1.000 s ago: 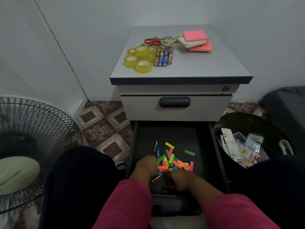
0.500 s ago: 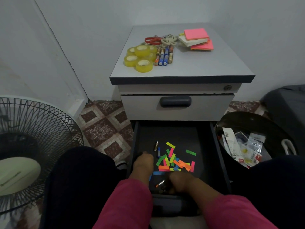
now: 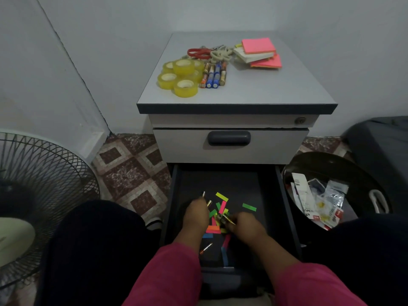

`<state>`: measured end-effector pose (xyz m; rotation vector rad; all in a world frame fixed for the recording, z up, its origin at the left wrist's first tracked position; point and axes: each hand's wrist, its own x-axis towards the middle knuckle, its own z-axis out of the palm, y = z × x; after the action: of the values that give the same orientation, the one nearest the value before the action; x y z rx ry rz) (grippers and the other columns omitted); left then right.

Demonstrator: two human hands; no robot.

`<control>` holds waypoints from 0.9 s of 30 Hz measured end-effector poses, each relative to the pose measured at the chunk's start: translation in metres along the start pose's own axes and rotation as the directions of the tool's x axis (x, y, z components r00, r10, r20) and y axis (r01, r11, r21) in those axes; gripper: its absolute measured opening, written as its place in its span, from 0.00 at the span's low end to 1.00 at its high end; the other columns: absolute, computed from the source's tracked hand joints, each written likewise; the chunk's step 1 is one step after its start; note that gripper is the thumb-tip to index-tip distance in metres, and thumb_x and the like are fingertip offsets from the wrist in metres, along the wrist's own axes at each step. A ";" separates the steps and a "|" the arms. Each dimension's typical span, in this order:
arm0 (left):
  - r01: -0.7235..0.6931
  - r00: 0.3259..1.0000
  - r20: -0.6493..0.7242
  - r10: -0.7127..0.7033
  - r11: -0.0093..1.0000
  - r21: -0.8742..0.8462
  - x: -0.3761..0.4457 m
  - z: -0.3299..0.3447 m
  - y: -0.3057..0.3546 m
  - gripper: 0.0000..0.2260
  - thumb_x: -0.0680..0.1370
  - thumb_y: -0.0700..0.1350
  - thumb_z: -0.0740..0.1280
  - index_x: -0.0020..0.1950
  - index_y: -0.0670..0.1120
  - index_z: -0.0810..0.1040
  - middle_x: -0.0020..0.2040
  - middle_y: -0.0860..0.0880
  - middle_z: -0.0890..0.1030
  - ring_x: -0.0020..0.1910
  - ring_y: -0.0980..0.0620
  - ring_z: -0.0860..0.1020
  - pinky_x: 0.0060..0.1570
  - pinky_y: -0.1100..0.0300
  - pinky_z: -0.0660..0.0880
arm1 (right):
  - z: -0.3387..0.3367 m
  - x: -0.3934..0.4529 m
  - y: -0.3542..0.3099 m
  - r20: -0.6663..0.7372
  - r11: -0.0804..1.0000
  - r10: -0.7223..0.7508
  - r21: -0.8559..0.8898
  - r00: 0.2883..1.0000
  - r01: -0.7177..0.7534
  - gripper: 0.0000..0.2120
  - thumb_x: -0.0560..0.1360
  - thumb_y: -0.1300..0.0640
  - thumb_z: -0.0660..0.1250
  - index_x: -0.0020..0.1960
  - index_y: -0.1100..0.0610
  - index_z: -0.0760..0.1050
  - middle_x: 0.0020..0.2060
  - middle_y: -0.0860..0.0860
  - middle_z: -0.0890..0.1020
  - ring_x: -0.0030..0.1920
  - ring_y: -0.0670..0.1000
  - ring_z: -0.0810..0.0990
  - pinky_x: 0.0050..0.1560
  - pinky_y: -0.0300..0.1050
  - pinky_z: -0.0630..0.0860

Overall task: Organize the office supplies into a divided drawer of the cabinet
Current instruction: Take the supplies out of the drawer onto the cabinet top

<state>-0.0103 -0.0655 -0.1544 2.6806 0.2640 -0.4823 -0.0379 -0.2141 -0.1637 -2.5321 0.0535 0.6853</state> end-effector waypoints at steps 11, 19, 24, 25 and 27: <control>0.114 0.993 -0.028 -0.114 0.993 0.027 -0.004 0.012 0.007 0.12 0.82 0.40 0.58 0.61 0.42 0.77 0.57 0.44 0.80 0.56 0.48 0.79 0.45 0.59 0.74 | -0.001 0.002 0.002 -0.023 0.995 0.070 0.067 0.997 -0.069 0.09 0.78 0.52 0.62 0.55 0.50 0.78 0.42 0.48 0.79 0.44 0.47 0.79 0.44 0.42 0.74; 0.117 0.989 -0.068 -0.133 0.972 -0.202 -0.015 -0.010 0.014 0.10 0.79 0.45 0.60 0.55 0.46 0.79 0.52 0.44 0.81 0.52 0.44 0.80 0.48 0.55 0.76 | -0.017 -0.010 -0.011 -0.219 0.965 0.079 0.260 0.973 -0.020 0.06 0.77 0.51 0.65 0.48 0.50 0.79 0.37 0.47 0.80 0.38 0.47 0.79 0.37 0.42 0.73; -0.102 0.949 -0.313 -0.037 0.904 -0.416 -0.030 -0.045 0.035 0.08 0.80 0.48 0.61 0.51 0.47 0.78 0.46 0.47 0.80 0.45 0.47 0.79 0.43 0.55 0.76 | -0.057 -0.034 -0.044 -0.456 0.864 0.034 0.461 0.889 0.203 0.03 0.75 0.56 0.68 0.47 0.49 0.78 0.37 0.46 0.81 0.37 0.42 0.79 0.37 0.36 0.76; -0.168 0.924 -0.383 -0.015 0.882 -0.440 -0.036 -0.055 0.040 0.07 0.80 0.48 0.61 0.51 0.48 0.78 0.46 0.49 0.79 0.44 0.49 0.78 0.41 0.56 0.75 | -0.067 -0.041 -0.051 -0.505 0.844 0.022 0.471 0.863 0.254 0.03 0.75 0.57 0.68 0.46 0.49 0.77 0.37 0.45 0.81 0.37 0.41 0.78 0.35 0.32 0.73; -0.297 0.852 -0.522 0.031 0.850 -0.434 -0.048 -0.077 0.051 0.06 0.80 0.48 0.62 0.51 0.49 0.78 0.45 0.52 0.77 0.43 0.54 0.76 0.38 0.61 0.72 | -0.089 -0.056 -0.066 -0.587 0.821 -0.001 0.462 0.810 0.336 0.03 0.76 0.57 0.67 0.47 0.49 0.77 0.39 0.45 0.80 0.39 0.40 0.77 0.34 0.30 0.70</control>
<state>-0.0194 -0.0849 -0.0518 2.2252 0.2473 0.3217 -0.0347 -0.2050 -0.0404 -2.0418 0.1891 -0.1797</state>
